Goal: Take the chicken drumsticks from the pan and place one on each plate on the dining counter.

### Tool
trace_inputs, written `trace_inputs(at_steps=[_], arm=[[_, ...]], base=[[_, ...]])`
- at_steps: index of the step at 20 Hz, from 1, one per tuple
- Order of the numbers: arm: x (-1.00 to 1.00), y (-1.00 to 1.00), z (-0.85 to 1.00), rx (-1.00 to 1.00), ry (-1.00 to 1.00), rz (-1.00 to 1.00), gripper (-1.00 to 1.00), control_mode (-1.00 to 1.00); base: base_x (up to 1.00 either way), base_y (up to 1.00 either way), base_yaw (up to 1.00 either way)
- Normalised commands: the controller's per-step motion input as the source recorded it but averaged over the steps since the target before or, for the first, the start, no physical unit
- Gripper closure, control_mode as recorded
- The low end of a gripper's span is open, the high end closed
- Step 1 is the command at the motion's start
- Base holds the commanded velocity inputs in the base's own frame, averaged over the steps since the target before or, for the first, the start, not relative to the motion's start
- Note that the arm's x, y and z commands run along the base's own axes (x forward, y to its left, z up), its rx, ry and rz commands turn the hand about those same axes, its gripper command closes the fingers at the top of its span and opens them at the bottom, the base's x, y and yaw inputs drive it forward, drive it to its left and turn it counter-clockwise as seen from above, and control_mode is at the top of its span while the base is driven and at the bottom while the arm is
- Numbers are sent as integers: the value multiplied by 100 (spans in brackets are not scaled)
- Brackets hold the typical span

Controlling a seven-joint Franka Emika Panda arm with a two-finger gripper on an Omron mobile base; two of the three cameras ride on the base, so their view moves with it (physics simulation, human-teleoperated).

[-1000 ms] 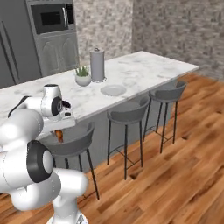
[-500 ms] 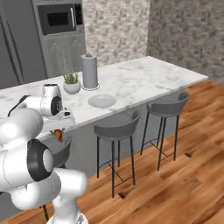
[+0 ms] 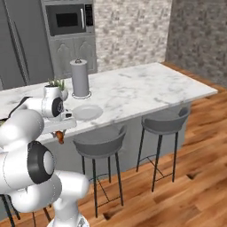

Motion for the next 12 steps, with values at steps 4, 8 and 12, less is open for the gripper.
trace_inputs(at_steps=[4, 8, 12], arm=[[0, 0, 0, 0, 0, 0, 100, 100], [0, 0, 0, 0, 0, 0, 100, 100], [0, 0, 0, 0, 0, 0, 100, 100]], base=[[51, -57, 33], [50, -34, 32], [57, 10, 21]])
